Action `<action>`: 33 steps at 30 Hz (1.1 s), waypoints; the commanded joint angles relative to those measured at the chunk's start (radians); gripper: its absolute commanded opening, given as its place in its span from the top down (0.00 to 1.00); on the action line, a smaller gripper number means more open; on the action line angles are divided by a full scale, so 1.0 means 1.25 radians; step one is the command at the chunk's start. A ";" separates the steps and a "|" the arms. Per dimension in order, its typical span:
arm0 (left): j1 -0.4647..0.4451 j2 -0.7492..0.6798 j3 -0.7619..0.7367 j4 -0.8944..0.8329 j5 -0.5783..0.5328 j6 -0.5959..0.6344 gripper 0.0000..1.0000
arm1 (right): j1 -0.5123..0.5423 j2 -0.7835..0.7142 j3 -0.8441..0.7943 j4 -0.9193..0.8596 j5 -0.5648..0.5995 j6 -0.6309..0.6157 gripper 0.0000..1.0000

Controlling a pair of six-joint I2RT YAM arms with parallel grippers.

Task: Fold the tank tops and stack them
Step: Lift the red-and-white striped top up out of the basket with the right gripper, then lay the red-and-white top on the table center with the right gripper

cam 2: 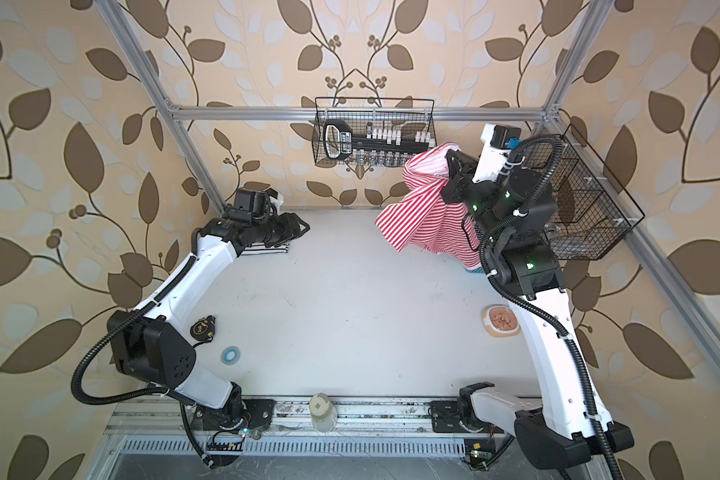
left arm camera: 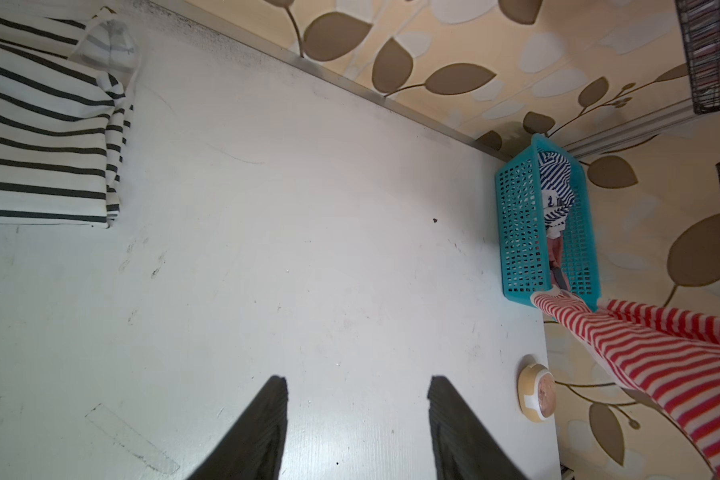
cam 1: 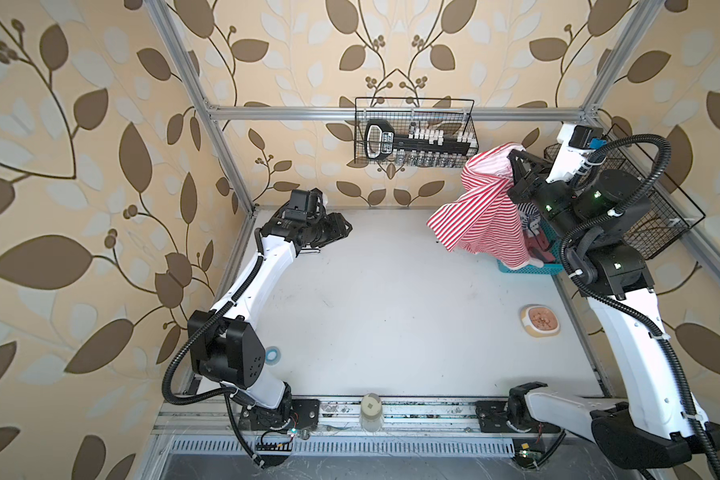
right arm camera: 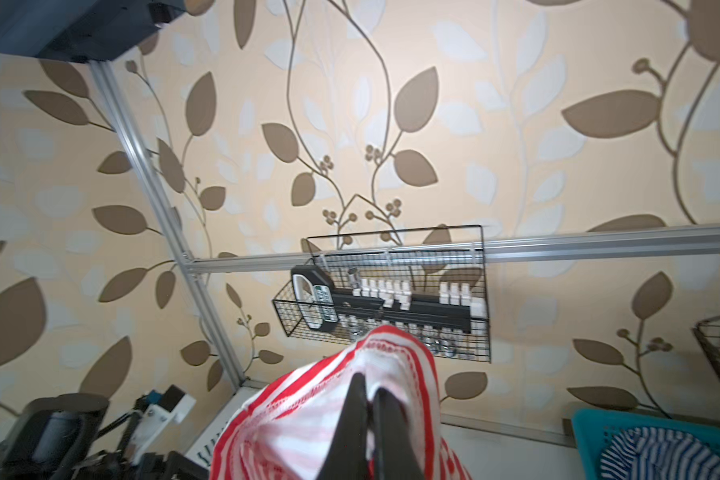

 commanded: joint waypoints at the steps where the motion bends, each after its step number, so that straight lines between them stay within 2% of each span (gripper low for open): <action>1: -0.004 -0.056 -0.005 0.026 -0.003 0.003 0.43 | 0.019 0.003 0.030 0.036 -0.102 0.043 1.00; 6: -0.004 -0.076 -0.018 0.024 -0.018 0.010 0.43 | 0.023 0.020 0.032 0.067 -0.174 0.079 1.00; 14: -0.004 -0.105 -0.020 0.021 -0.032 0.013 0.43 | 0.023 0.089 0.062 0.150 -0.327 0.188 1.00; 17: -0.004 -0.105 -0.023 0.021 -0.035 0.013 0.43 | 0.022 0.104 0.037 0.165 -0.357 0.226 1.00; 21: -0.004 -0.099 -0.027 0.026 -0.035 0.013 0.43 | 0.007 0.085 -0.067 0.128 -0.316 0.274 1.00; 28: -0.005 -0.054 -0.039 0.035 -0.003 0.000 0.44 | -0.067 0.024 -0.428 0.063 -0.231 0.372 1.00; 33: -0.036 -0.017 -0.036 0.029 0.008 0.002 0.46 | -0.089 0.050 -0.576 -0.016 -0.148 0.361 1.00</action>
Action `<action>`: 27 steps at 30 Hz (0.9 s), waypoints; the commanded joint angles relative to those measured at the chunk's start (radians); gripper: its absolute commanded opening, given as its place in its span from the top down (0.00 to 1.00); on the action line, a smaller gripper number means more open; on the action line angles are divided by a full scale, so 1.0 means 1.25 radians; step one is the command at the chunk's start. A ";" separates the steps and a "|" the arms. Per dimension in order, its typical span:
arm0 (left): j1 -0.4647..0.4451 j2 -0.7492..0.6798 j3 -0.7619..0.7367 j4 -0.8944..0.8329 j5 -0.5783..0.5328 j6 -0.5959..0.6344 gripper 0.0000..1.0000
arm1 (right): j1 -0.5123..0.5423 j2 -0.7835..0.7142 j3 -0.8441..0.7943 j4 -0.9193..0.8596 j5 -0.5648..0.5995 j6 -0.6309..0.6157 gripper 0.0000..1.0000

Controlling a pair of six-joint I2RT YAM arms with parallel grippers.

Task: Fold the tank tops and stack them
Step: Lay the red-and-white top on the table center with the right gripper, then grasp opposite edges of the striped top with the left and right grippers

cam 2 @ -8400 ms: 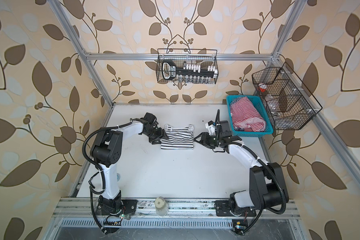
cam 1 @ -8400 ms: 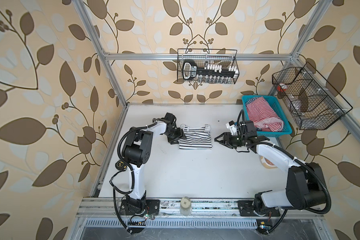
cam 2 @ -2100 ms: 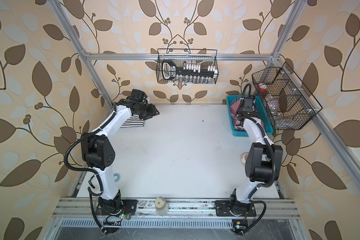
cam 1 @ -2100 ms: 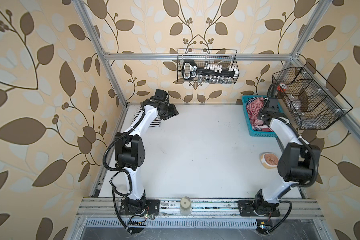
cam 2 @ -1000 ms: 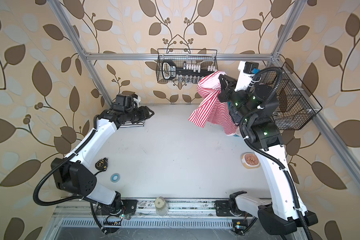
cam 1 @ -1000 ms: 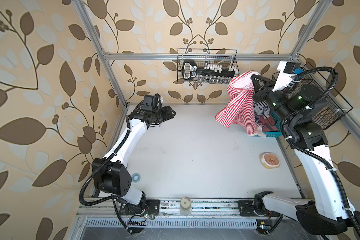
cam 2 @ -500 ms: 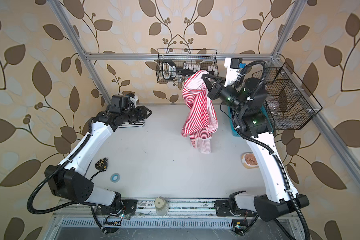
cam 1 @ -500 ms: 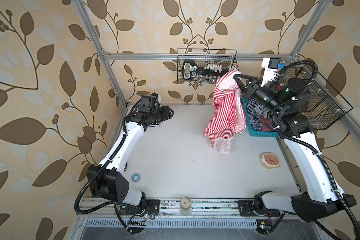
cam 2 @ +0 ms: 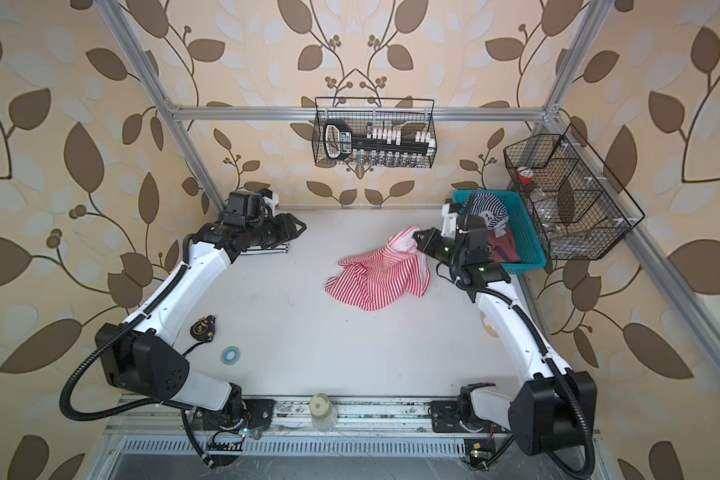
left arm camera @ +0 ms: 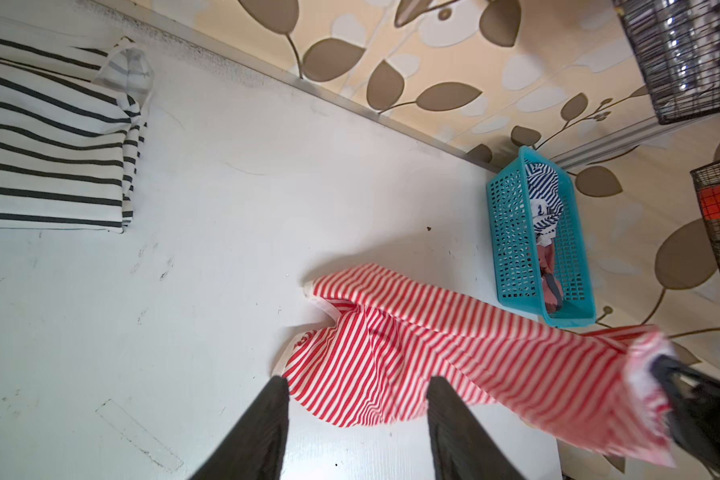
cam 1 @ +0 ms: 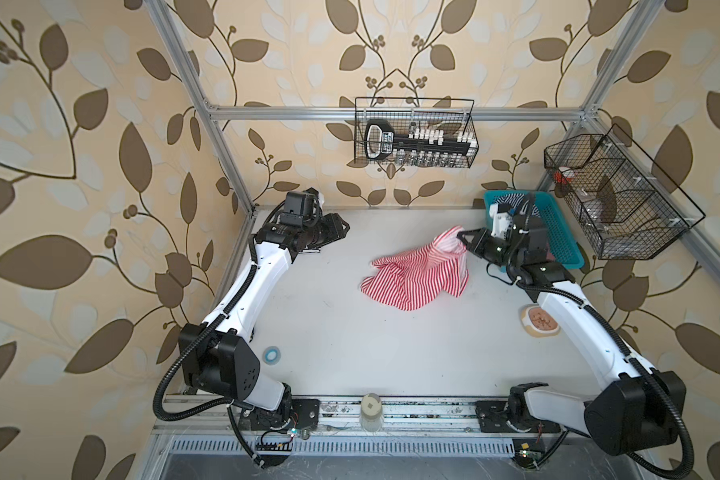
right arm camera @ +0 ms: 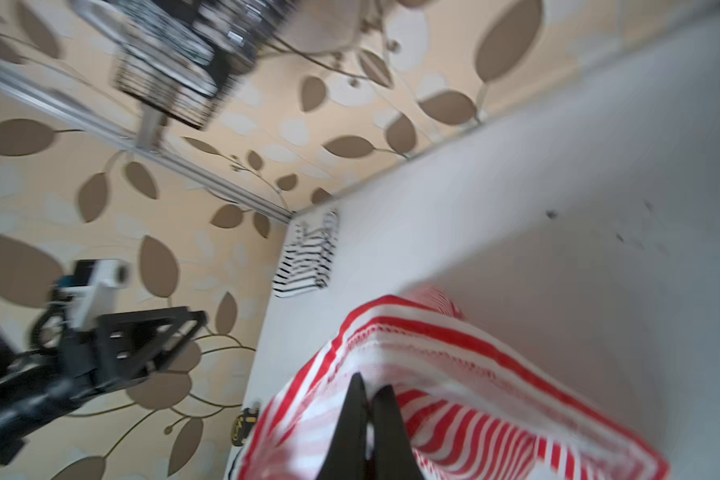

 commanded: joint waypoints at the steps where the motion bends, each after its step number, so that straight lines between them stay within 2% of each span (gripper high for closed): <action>1: -0.036 0.026 0.000 0.007 0.023 0.008 0.46 | -0.008 0.021 -0.038 -0.066 0.085 0.003 0.99; 5: -0.097 0.088 0.024 -0.030 0.015 0.020 0.47 | -0.019 0.118 -0.005 -0.153 0.179 -0.067 0.86; 8: -0.146 0.150 0.059 -0.087 0.002 0.040 0.49 | -0.010 0.182 0.080 -0.239 0.227 -0.125 0.59; 12: -0.198 0.242 0.117 -0.179 -0.012 0.073 0.57 | 0.052 0.180 0.157 -0.298 0.326 -0.186 0.42; 19: -0.257 0.342 0.156 -0.214 -0.005 0.083 0.59 | 0.134 0.177 0.190 -0.410 0.459 -0.252 0.36; 27: -0.280 0.422 0.182 -0.229 -0.003 0.083 0.53 | 0.254 0.149 0.138 -0.454 0.522 -0.293 0.37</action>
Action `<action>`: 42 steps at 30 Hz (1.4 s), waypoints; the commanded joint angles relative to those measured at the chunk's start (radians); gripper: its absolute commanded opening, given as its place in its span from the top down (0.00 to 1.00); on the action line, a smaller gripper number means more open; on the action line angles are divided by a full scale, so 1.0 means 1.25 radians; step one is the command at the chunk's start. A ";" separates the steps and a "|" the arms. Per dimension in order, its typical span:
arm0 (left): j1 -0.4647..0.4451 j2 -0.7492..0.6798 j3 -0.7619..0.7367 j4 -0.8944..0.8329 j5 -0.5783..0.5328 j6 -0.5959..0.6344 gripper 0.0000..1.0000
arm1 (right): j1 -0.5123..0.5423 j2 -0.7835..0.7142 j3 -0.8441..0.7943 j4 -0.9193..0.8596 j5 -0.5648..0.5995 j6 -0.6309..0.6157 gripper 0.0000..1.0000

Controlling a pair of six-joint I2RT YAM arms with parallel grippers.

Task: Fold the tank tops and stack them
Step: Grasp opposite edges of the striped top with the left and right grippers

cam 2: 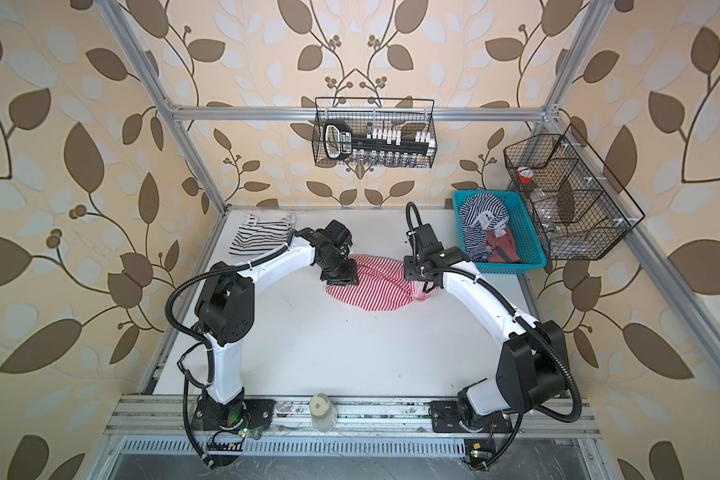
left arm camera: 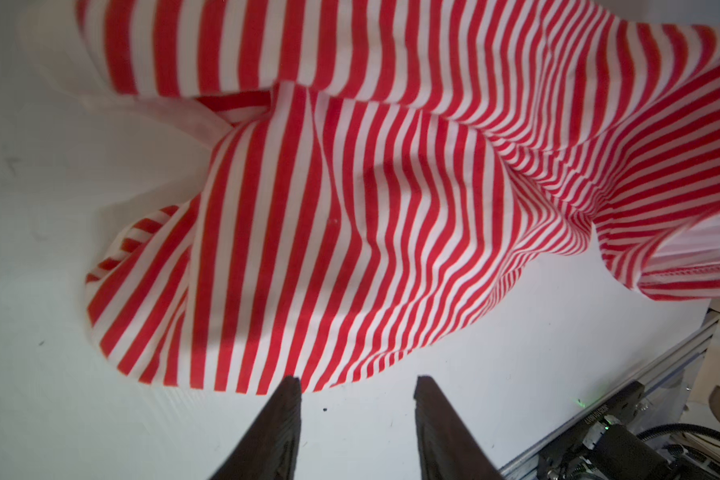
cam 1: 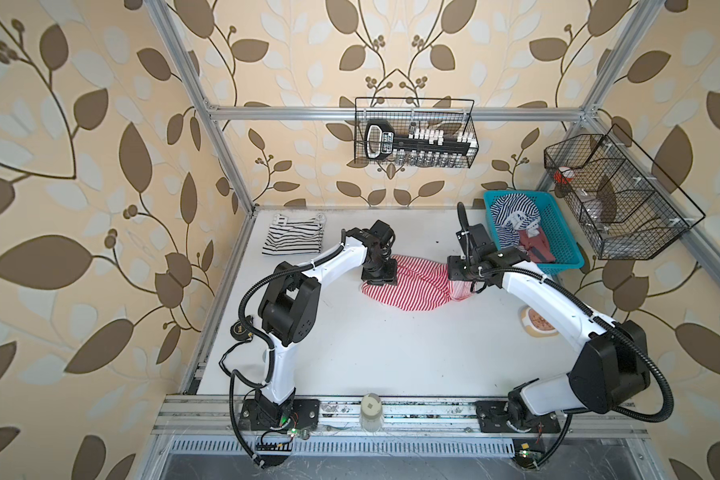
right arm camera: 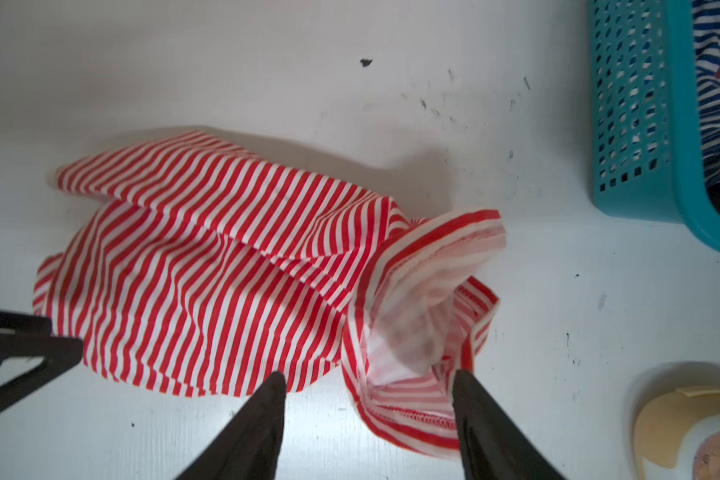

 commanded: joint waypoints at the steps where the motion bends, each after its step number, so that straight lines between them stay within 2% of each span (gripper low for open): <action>1: -0.007 0.016 0.029 -0.029 0.001 0.015 0.53 | 0.034 -0.020 -0.029 -0.051 0.056 -0.034 0.38; 6: -0.009 0.050 0.021 -0.034 -0.009 0.016 0.59 | 0.043 0.000 -0.068 -0.023 0.037 -0.053 0.39; 14: -0.009 0.089 0.026 -0.042 -0.030 0.016 0.71 | 0.042 0.136 -0.062 0.022 -0.009 -0.080 0.39; 19: -0.008 0.100 0.029 -0.055 -0.049 0.022 0.79 | 0.042 0.208 -0.039 -0.001 0.033 -0.071 0.42; 20: -0.008 0.101 0.029 -0.057 -0.052 0.025 0.79 | 0.042 0.218 -0.036 -0.006 0.038 -0.070 0.46; 22: -0.007 0.101 0.033 -0.065 -0.068 0.028 0.83 | 0.042 0.230 -0.029 -0.012 0.033 -0.071 0.73; 24: -0.005 0.100 0.042 -0.078 -0.099 0.037 0.89 | 0.042 0.220 -0.024 -0.018 0.014 -0.070 0.92; 25: -0.001 0.099 0.046 -0.086 -0.116 0.044 0.94 | 0.042 0.207 -0.022 -0.019 0.001 -0.069 1.00; 26: 0.004 0.098 0.051 -0.094 -0.131 0.052 0.99 | 0.042 0.192 -0.019 -0.021 -0.011 -0.070 1.00; 29: 0.039 0.092 0.070 -0.119 -0.181 0.072 1.00 | 0.037 0.127 -0.004 -0.030 -0.090 -0.068 1.00; 34: 0.136 0.061 0.081 -0.105 -0.226 0.084 1.00 | 0.014 -0.019 -0.002 0.030 -0.333 -0.022 1.00; 38: 0.192 0.051 0.123 -0.079 -0.222 0.112 1.00 | 0.010 -0.112 -0.012 0.120 -0.479 0.105 1.00; 42: 0.214 0.071 0.234 -0.078 -0.243 0.176 1.00 | 0.001 -0.176 -0.079 0.272 -0.562 0.278 1.00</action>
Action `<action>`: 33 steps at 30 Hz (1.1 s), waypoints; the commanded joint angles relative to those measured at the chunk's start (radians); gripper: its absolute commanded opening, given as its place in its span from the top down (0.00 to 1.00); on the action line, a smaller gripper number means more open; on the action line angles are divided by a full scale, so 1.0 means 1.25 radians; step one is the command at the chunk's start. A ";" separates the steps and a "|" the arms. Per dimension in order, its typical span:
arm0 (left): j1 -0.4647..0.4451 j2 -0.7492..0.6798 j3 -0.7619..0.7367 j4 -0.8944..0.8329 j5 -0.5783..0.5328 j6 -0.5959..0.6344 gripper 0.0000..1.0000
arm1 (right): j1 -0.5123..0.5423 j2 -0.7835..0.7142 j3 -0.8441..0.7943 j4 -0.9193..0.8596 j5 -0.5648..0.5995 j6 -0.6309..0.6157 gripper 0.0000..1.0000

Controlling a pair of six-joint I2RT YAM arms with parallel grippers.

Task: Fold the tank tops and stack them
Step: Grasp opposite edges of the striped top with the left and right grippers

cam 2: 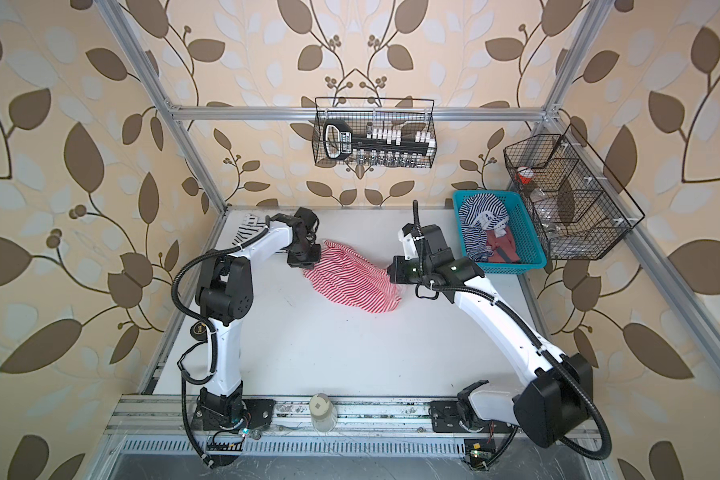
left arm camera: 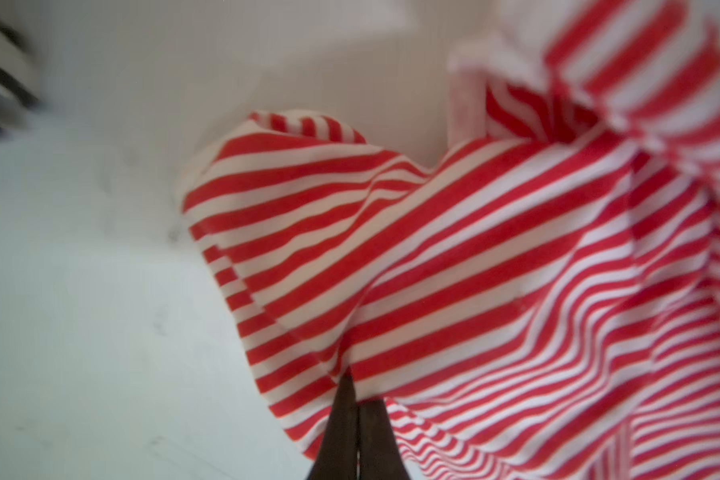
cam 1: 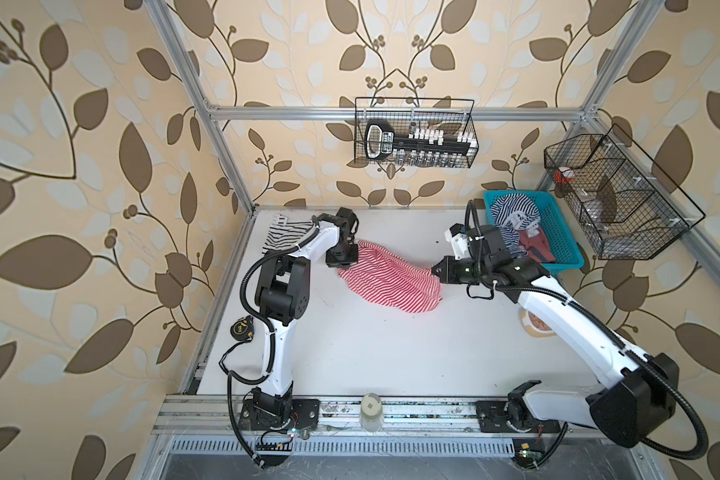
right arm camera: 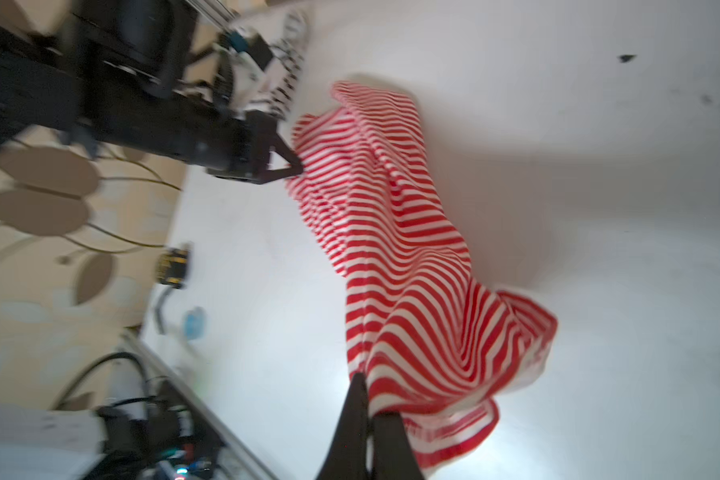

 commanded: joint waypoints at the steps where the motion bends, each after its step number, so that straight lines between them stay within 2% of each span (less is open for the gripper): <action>1: -0.008 -0.020 0.115 0.001 -0.037 0.079 1.00 | -0.011 -0.035 -0.071 0.165 -0.137 0.190 1.00; 5: -0.007 0.039 0.271 -0.034 -0.037 0.139 1.00 | -0.050 -0.030 -0.158 0.257 -0.139 0.292 1.00; 8: -0.007 0.056 0.327 -0.062 -0.002 0.135 0.84 | -0.085 0.010 -0.214 0.303 -0.147 0.319 1.00; 14: -0.007 -0.057 0.191 -0.032 0.020 0.095 0.45 | -0.122 0.089 -0.297 0.357 -0.152 0.322 1.00; 17: -0.008 -0.130 0.103 -0.016 0.019 0.086 0.35 | -0.126 0.118 -0.323 0.384 -0.151 0.320 1.00; 19: -0.010 -0.167 0.080 -0.037 0.010 0.062 0.35 | -0.127 0.137 -0.325 0.381 -0.146 0.307 0.96; 21: -0.014 -0.213 0.041 -0.067 0.003 0.032 0.37 | -0.126 0.154 -0.327 0.377 -0.138 0.292 0.85; 22: -0.019 -0.239 0.013 -0.078 -0.001 0.016 0.41 | -0.126 0.161 -0.328 0.372 -0.133 0.282 0.78; 28: -0.088 -0.390 -0.236 -0.095 -0.016 -0.044 0.67 | -0.126 0.187 -0.290 0.239 -0.042 0.164 0.62; 33: -0.178 -0.414 -0.367 -0.117 -0.040 -0.100 0.68 | -0.126 0.183 -0.258 0.134 0.047 0.075 0.56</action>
